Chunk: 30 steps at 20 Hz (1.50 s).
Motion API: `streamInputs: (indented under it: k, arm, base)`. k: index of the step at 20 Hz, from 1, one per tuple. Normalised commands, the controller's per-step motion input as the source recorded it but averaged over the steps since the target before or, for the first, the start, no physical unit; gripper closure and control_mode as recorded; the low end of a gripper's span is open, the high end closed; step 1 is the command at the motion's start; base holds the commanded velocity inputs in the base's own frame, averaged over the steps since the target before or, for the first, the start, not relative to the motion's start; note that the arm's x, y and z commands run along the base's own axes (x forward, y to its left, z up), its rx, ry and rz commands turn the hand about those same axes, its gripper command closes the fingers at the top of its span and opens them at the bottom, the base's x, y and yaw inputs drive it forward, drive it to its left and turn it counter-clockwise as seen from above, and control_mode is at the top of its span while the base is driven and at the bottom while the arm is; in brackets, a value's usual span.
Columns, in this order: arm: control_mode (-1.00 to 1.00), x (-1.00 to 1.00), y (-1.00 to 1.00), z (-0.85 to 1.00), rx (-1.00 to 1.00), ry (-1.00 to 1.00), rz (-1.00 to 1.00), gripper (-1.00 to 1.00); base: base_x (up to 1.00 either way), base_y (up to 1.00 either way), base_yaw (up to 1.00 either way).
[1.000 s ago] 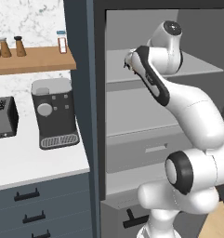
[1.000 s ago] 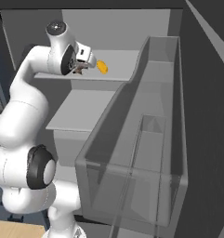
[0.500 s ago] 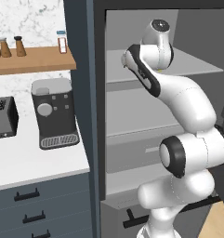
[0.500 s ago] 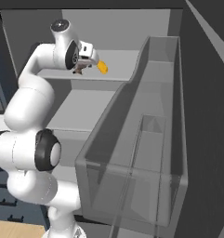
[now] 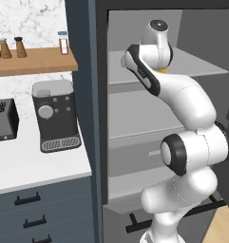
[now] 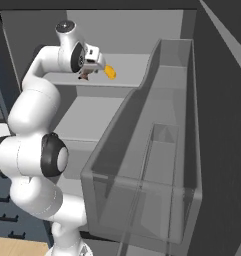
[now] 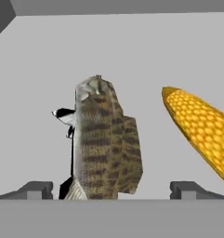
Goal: Place one corn and one fish in each tupperware on the nearby counter, to pack two identical lunches.
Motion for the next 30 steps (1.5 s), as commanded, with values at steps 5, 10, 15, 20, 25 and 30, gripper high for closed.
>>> streamInputs:
  k: [5,10,15,20,25,30]
  arm:
    - [-1.0,0.0,0.06,-0.22,0.0,0.0,0.0,-1.0]
    - [-1.0,0.19,-0.01,-0.2,0.0,0.0,0.0,-1.0]
    - [-1.0,0.26,0.0,-0.25,0.0,0.0,0.0,-1.0]
    - [-1.0,0.06,0.0,-0.24,0.0,0.01,0.0,1.0]
    - [-1.0,-0.04,0.0,-0.34,0.0,0.0,0.0,1.0]
    - [-1.0,-0.4,0.0,-0.31,0.02,-0.06,0.0,1.0]
  base:
    - [0.0,0.0,0.0]
    - [0.0,0.0,0.0]
    - [0.0,0.0,0.0]
    - [0.0,0.0,0.0]
    - [0.0,0.0,0.0]
    - [0.0,0.0,0.0]
